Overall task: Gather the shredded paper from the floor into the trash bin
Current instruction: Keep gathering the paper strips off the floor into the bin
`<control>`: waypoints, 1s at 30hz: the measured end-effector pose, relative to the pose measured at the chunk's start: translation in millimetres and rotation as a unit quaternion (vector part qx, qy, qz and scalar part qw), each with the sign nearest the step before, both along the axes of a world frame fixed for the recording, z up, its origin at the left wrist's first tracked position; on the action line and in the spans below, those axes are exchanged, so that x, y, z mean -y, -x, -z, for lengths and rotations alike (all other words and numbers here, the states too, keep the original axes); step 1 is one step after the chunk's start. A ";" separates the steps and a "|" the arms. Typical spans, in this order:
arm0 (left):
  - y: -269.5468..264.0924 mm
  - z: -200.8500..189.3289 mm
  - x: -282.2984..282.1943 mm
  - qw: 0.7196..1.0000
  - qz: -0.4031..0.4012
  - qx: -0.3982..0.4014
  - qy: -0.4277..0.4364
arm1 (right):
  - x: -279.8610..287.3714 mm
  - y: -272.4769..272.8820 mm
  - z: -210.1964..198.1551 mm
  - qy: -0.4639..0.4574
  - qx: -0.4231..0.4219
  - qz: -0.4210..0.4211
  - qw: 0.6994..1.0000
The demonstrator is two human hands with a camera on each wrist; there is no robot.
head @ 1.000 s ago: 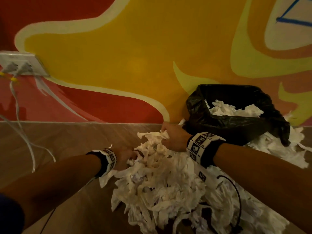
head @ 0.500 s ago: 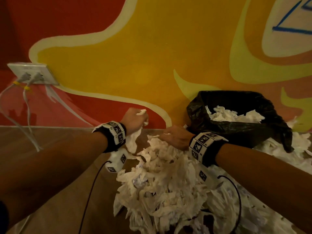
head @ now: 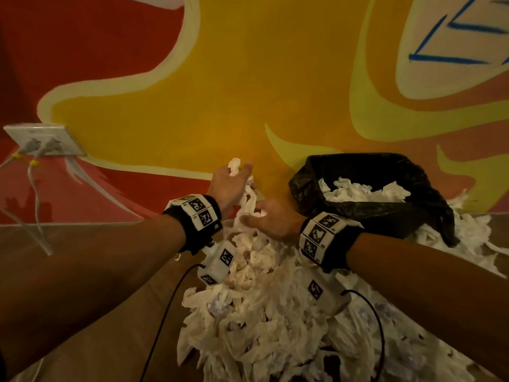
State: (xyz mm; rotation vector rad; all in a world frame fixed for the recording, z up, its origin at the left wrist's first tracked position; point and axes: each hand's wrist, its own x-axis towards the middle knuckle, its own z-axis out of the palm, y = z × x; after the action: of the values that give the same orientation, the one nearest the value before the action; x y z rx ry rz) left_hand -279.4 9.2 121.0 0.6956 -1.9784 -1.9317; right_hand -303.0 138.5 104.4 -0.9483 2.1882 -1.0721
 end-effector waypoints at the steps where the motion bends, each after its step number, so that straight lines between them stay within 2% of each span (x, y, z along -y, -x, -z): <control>1: 0.0 -0.6 -1.5 1.000 0.011 0.000 -0.019 | -2.2 1.7 -1.7 0.014 -0.022 0.014 1.000; 3: 0.0 1.2 -2.5 0.999 0.037 0.012 0.006 | -6.9 6.4 -8.1 0.047 -0.064 0.038 0.996; 5: -0.4 1.2 -3.6 0.997 0.071 0.022 0.028 | -11.7 12.8 -15.5 0.040 -0.097 0.056 0.993; 8: -4.0 -2.7 -7.4 0.981 0.161 0.087 -0.065 | -18.6 19.9 -21.9 0.015 -0.120 0.076 0.990; 10: -6.9 -7.2 -11.8 0.962 0.228 0.083 -0.123 | -22.6 21.7 -25.3 0.017 -0.142 0.084 0.986; 11: -6.1 -7.7 -13.3 0.962 0.240 0.064 -0.116 | -24.6 21.9 -27.8 0.025 -0.144 0.081 0.986; 16: 2.1 -16.4 -21.5 0.980 0.191 0.019 -0.049 | -36.0 26.7 -32.3 0.017 -0.135 0.090 0.987; 20: 9.8 -22.9 -18.4 0.988 0.130 0.032 0.080 | -48.4 34.8 -41.1 0.035 -0.113 0.122 0.985; 24: 17.3 -33.3 -25.4 0.993 0.114 0.010 0.028 | -63.2 46.4 -57.3 0.025 -0.147 0.132 0.980; 27: 23.2 -40.7 -36.6 0.992 0.115 -0.001 0.046 | -75.2 56.4 -67.7 0.022 -0.149 0.143 0.978; 30: 28.6 -47.5 -49.8 0.990 0.125 -0.033 0.064 | -88.7 65.0 -74.9 0.056 -0.145 0.149 0.977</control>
State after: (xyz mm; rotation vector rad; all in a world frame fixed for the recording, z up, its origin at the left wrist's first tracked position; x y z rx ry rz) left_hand -308.0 59.0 168.5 0.3612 -2.2137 -1.9102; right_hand -368.0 227.2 179.3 -0.8901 2.5952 -1.2729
